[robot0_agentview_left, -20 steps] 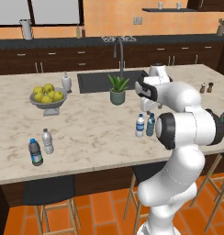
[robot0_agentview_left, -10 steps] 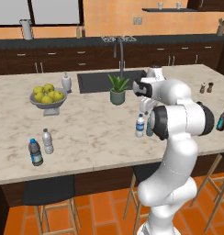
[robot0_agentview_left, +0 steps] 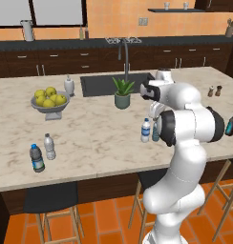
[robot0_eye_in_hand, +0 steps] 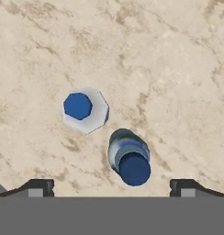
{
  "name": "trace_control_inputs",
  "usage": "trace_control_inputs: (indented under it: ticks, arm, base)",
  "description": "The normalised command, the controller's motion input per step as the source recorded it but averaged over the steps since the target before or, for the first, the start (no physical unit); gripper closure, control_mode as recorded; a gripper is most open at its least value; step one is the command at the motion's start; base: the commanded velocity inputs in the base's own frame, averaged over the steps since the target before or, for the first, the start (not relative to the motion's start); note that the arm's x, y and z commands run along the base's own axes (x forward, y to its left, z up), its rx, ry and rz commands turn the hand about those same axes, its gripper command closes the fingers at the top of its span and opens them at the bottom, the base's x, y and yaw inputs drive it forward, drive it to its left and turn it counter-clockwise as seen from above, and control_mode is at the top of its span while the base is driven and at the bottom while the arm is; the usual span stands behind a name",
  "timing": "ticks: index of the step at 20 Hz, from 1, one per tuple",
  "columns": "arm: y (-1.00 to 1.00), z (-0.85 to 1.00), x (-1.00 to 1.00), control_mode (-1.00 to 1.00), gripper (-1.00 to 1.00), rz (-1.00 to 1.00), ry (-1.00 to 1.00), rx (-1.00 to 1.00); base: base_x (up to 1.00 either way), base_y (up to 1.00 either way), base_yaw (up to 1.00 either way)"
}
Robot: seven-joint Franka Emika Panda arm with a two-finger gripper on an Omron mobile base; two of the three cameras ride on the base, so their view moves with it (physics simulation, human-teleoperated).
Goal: Move the plastic bottles in the middle to the plastics group, and the glass bottles in the middle to the glass group.
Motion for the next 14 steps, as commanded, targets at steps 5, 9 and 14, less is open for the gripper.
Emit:
trace_control_inputs:
  ticks: [5,9,14]
  arm:
    - [-0.02,-0.18,0.21,-1.0,-1.0,0.07,-0.02,0.03]
    - [-0.04,0.0,0.14,-1.0,-1.0,0.06,0.0,0.07]
    - [-0.04,-0.02,-0.02,-1.0,-1.0,0.06,0.0,0.05]
  base:
    - [0.0,0.0,0.0]
    - [0.0,0.0,0.0]
    - [0.0,0.0,0.0]
